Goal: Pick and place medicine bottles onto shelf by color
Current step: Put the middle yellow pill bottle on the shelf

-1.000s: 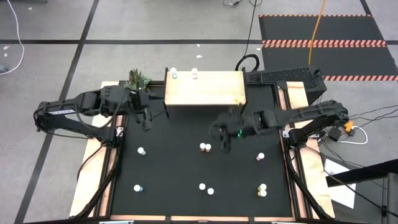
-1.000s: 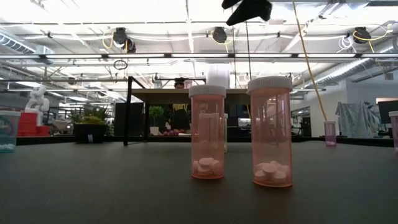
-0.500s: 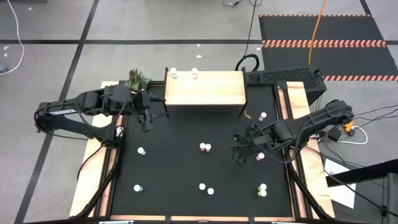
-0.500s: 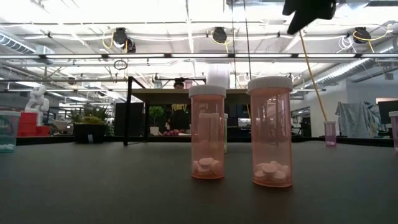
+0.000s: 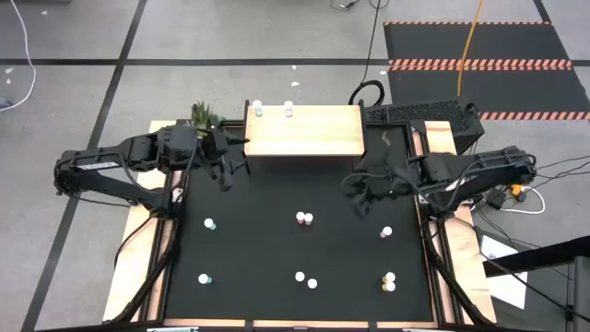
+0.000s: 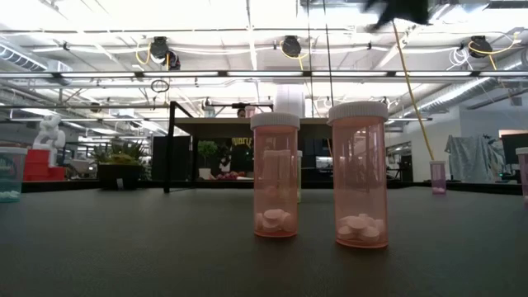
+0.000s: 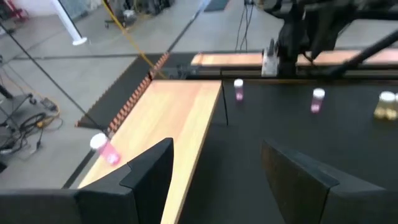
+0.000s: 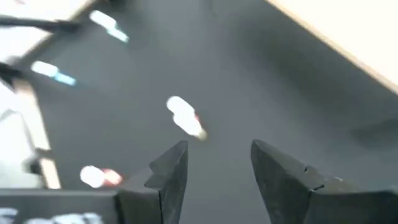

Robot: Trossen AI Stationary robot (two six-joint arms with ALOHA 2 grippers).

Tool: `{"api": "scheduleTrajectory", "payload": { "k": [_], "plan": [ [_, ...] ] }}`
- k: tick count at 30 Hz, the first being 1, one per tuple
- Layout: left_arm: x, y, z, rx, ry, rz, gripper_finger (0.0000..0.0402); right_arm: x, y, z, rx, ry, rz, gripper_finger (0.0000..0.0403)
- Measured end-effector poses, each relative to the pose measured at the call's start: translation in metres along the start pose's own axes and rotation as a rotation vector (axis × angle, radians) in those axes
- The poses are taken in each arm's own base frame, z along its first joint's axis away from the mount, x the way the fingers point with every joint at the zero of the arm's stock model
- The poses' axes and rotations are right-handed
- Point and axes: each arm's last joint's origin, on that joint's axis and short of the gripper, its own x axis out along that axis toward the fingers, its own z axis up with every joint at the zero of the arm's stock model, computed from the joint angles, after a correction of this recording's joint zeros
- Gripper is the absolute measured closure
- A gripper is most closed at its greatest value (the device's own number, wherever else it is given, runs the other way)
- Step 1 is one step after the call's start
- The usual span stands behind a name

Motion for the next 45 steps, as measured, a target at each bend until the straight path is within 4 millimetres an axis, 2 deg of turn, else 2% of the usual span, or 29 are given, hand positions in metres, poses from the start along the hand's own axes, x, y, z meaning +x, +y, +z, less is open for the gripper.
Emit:
{"api": "scheduleTrajectory", "payload": {
  "k": [3, 6, 11, 14, 17, 22, 26, 29, 33, 36, 38, 40, 45],
  "plan": [
    [0.010, -0.002, 0.001, -0.004, 0.005, 0.002, 0.0158, -0.005, -0.017, -0.013, 0.084, 0.145, -0.127, 0.0236],
    [0.023, -0.003, -0.001, -0.050, 0.027, 0.011, 0.0158, -0.007, -0.021, -0.023, 0.157, 0.265, -0.177, 0.0236],
    [0.040, -0.001, -0.006, -0.095, 0.082, 0.040, 0.0158, -0.001, -0.009, -0.031, 0.189, 0.327, -0.176, 0.0236],
    [0.040, 0.003, -0.008, -0.084, 0.094, 0.054, 0.0158, 0.009, 0.001, -0.030, 0.194, 0.315, -0.146, 0.0236],
    [0.031, 0.011, -0.006, -0.067, 0.073, 0.076, 0.0158, 0.025, 0.015, -0.031, 0.206, 0.314, -0.131, 0.0236],
    [-0.003, 0.028, 0.000, -0.056, -0.015, 0.137, 0.0158, 0.062, 0.052, -0.044, 0.180, 0.424, -0.016, 0.0236],
    [-0.034, 0.042, 0.001, -0.054, -0.079, 0.215, 0.0158, 0.080, 0.088, -0.054, 0.183, 0.371, 0.160, 0.0236],
    [-0.052, 0.049, 0.000, -0.047, -0.114, 0.258, 0.0158, 0.091, 0.106, -0.066, 0.140, 0.323, 0.200, 0.0236],
    [-0.062, 0.052, -0.006, -0.038, -0.091, 0.253, 0.0158, 0.109, 0.130, -0.087, 0.016, 0.324, 0.294, 0.0236],
    [-0.061, 0.052, -0.012, -0.031, -0.028, 0.240, 0.0158, 0.134, 0.146, -0.106, -0.063, 0.390, 0.372, 0.0236],
    [-0.060, 0.051, -0.017, -0.026, 0.030, 0.229, 0.0158, 0.149, 0.150, -0.118, -0.112, 0.452, 0.363, 0.0236],
    [-0.060, 0.050, -0.022, -0.024, 0.075, 0.218, 0.0158, 0.156, 0.152, -0.122, -0.145, 0.456, 0.339, 0.0236],
    [-0.060, 0.049, -0.028, -0.016, 0.138, 0.207, 0.0158, 0.146, 0.135, -0.122, -0.135, 0.526, 0.172, 0.0236]
  ]
}}
